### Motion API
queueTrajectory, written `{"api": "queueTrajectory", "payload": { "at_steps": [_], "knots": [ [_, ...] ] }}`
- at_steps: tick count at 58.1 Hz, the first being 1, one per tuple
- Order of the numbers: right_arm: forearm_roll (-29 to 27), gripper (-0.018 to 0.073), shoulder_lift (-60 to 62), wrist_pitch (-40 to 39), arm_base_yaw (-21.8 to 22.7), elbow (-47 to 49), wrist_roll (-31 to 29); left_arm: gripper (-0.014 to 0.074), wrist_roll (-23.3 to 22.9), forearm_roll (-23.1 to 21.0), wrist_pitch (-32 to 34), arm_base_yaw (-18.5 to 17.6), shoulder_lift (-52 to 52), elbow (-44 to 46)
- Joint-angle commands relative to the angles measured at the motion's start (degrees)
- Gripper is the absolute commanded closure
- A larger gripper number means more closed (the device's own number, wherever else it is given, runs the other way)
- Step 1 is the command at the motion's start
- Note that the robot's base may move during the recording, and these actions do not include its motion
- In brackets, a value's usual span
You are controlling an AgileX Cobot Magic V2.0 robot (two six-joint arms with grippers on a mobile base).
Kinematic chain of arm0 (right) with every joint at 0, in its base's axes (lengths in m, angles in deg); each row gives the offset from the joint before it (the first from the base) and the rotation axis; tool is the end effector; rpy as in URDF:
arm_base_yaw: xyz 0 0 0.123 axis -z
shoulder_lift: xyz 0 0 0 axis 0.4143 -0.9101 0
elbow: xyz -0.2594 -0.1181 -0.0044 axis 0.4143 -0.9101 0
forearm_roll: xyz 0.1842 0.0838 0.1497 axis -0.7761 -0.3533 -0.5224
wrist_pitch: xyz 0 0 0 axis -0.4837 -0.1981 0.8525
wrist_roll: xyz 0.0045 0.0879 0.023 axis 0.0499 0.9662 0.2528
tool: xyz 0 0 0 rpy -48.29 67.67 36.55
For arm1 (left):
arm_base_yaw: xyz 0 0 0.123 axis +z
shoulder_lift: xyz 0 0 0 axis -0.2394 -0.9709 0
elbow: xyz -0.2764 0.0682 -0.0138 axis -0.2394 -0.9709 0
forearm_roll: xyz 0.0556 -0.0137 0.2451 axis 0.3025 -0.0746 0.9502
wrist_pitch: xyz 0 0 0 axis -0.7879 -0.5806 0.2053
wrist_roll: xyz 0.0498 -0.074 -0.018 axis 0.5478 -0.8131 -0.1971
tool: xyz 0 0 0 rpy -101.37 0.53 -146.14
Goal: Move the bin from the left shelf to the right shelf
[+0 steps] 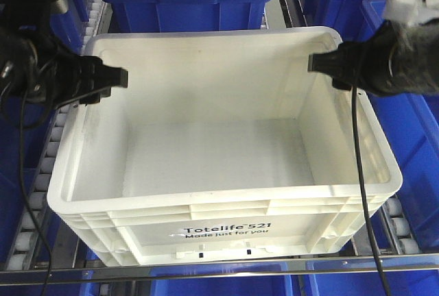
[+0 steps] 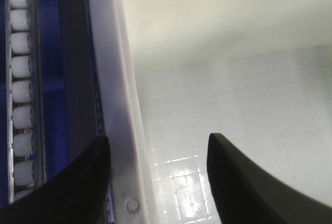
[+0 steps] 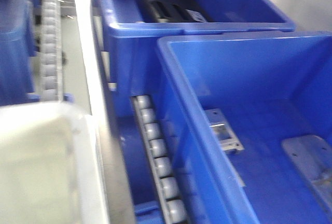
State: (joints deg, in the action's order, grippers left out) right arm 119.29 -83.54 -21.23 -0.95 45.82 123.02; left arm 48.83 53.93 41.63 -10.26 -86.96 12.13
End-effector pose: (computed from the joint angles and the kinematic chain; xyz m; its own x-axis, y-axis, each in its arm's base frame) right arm 0.2662 0.0951 0.3445 -0.6134 0.0567 -0.7877 0.0108 0.9979 0.0634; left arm 0.2635 -0.1021 0.3482 -0.7461 -0.0298 -0.6651 0.0597 0.9920 -0.1114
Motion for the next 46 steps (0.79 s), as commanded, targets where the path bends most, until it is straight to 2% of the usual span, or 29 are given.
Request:
{"api": "queueTrajectory", "payload": {
  "at_steps": [1,7,14,20,31,38,46],
  "knots": [
    [2.68,0.0155,5.28,-10.21,0.25,-2.31,-1.19,0.0195,-0.07,1.06,8.61,-0.62,5.12,-3.49],
    [2.55,0.0155,10.83,-14.03,0.25,-6.91,-5.74,0.0195,1.30,1.06,14.59,-0.62,11.50,-8.95],
    [1.70,0.0155,17.62,-14.29,0.25,-10.94,-11.06,0.0195,5.63,0.84,20.83,-0.62,18.89,-14.67],
    [-0.08,0.0155,24.22,-14.46,0.25,-15.45,-14.14,0.0195,6.86,0.84,23.90,-0.62,25.58,-19.30],
    [-1.40,0.0155,38.68,-14.72,0.25,-24.37,-18.13,0.0195,7.59,0.84,26.47,-0.62,36.66,-28.08],
    [-1.70,0.0155,48.53,-14.58,0.25,-29.50,-18.74,0.0195,10.55,0.40,26.47,-0.62,44.45,-33.21],
    [-7.88,0.0155,60.85,-13.96,0.25,-35.11,-22.64,0.0196,13.10,-1.66,24.80,-0.62,54.73,-38.96]
  ]
}}
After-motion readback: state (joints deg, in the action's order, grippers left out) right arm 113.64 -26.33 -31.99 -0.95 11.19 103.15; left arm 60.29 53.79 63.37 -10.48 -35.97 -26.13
